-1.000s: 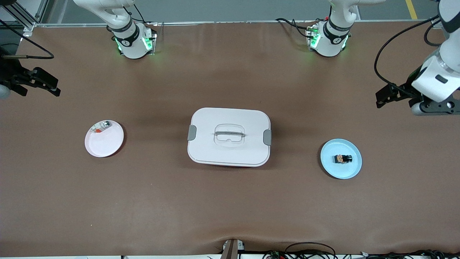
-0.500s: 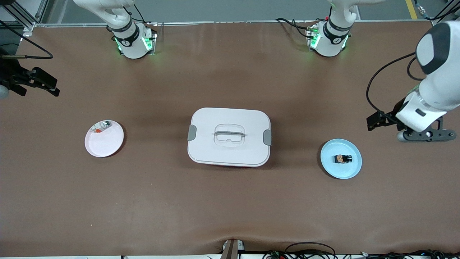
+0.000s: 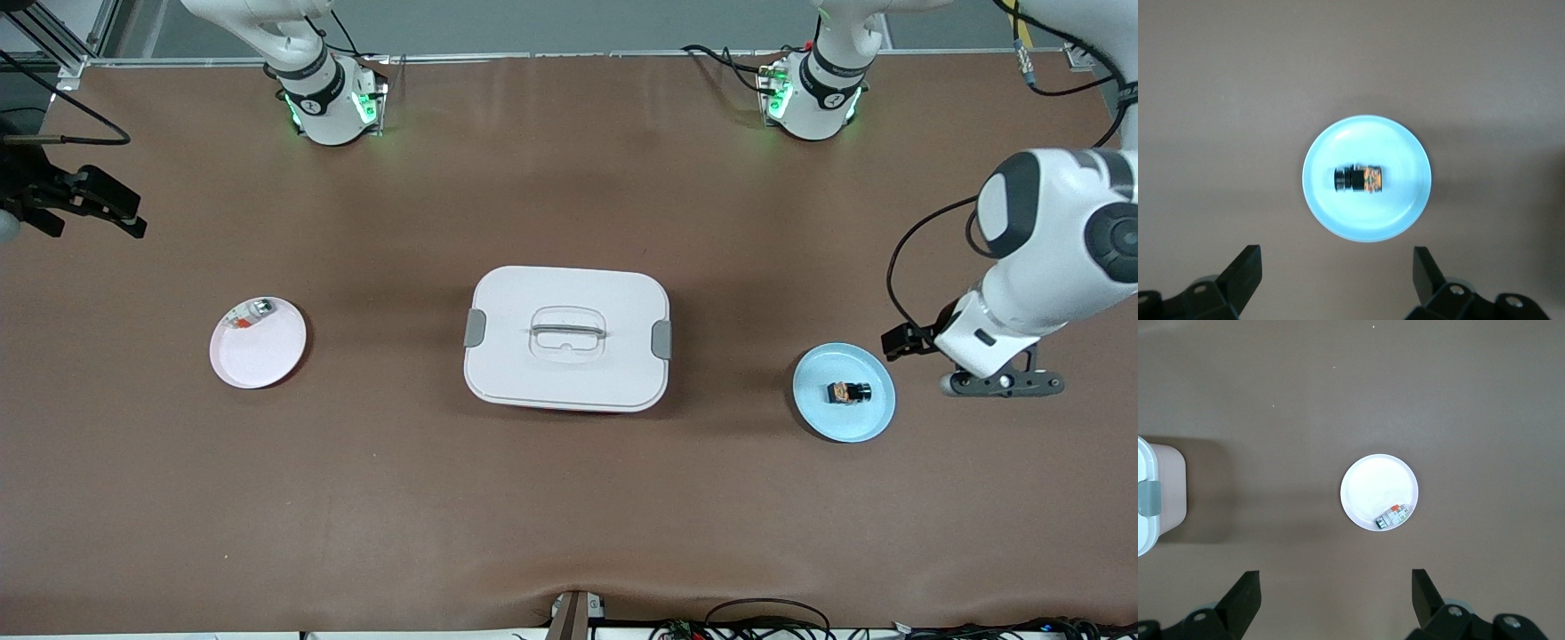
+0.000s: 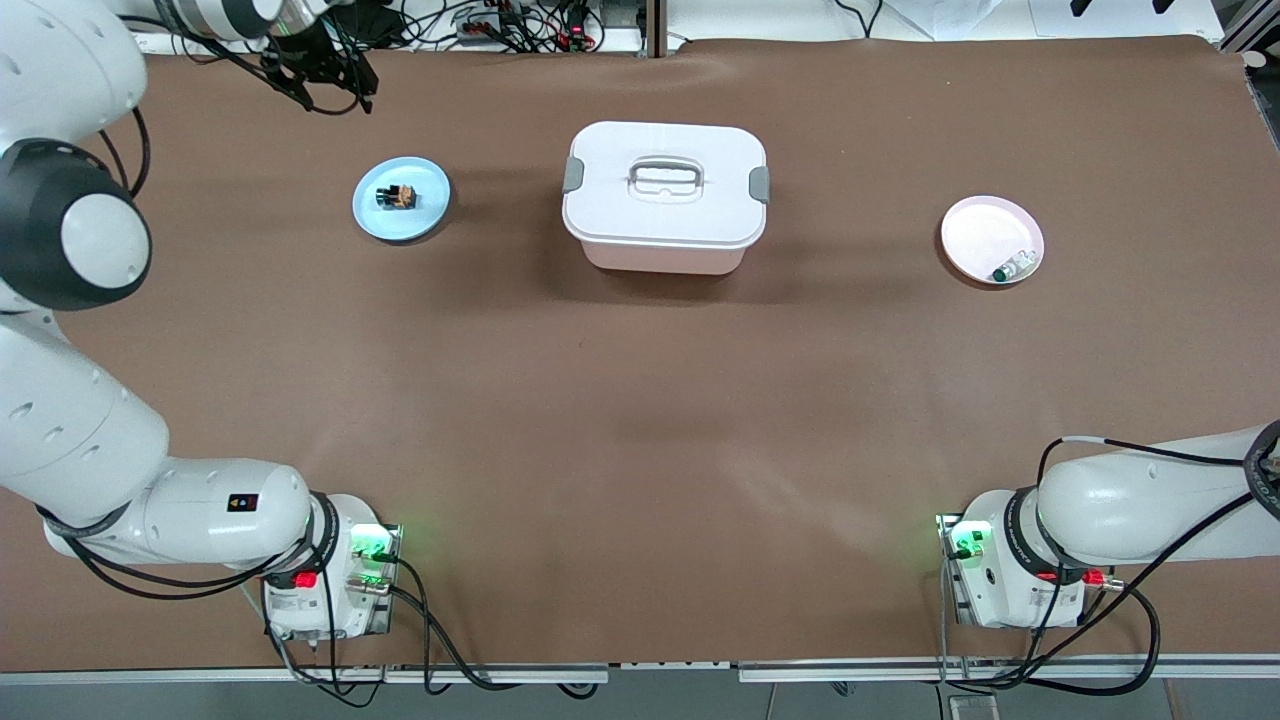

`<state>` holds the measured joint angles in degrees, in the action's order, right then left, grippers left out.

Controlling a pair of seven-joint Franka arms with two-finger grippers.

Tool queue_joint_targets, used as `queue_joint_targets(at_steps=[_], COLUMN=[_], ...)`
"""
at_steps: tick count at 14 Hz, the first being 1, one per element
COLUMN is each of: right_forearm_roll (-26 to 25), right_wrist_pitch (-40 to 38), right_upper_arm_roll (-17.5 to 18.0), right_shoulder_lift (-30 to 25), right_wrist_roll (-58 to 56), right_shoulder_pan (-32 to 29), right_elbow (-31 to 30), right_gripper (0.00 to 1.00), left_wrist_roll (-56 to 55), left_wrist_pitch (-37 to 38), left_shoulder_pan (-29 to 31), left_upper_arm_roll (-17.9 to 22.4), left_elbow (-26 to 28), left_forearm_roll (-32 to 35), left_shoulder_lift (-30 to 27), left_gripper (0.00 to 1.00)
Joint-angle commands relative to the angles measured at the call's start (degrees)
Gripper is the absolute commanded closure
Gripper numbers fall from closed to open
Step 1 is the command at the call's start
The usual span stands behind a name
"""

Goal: Transfer orange switch to right arm and place
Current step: 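Move the left gripper down over the orange switch on the blue plate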

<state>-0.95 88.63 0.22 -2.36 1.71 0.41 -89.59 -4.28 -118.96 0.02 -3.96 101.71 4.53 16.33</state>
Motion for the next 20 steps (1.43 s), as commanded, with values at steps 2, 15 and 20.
queue_joint_targets(at_steps=[2, 15, 20], right_forearm_roll=[-0.28, -0.1, -0.1], right_wrist_pitch=[-0.56, -0.48, -0.48], right_upper_arm_roll=[0.13, 0.13, 0.13], right_shoulder_lift=[0.51, 0.6, 0.6], right_wrist_roll=[-0.4, -0.4, -0.31], right_shoulder_pan=[-0.32, -0.24, -0.15], right_elbow=[1.7, 1.7, 1.7], right_gripper=[0.0, 0.0, 0.0], left_wrist_roll=[0.86, 0.86, 0.86], left_wrist_pitch=[-6.18, -20.34, -20.35], left_shoulder_pan=[-0.02, 0.94, 1.03], left_upper_arm_roll=[0.09, 0.09, 0.09], left_elbow=[1.21, 4.55, 4.38], left_forearm_roll=[1.01, 3.38, 3.38], left_shoulder_lift=[3.96, 14.69, 16.27], left_gripper=[0.0, 0.0, 0.0])
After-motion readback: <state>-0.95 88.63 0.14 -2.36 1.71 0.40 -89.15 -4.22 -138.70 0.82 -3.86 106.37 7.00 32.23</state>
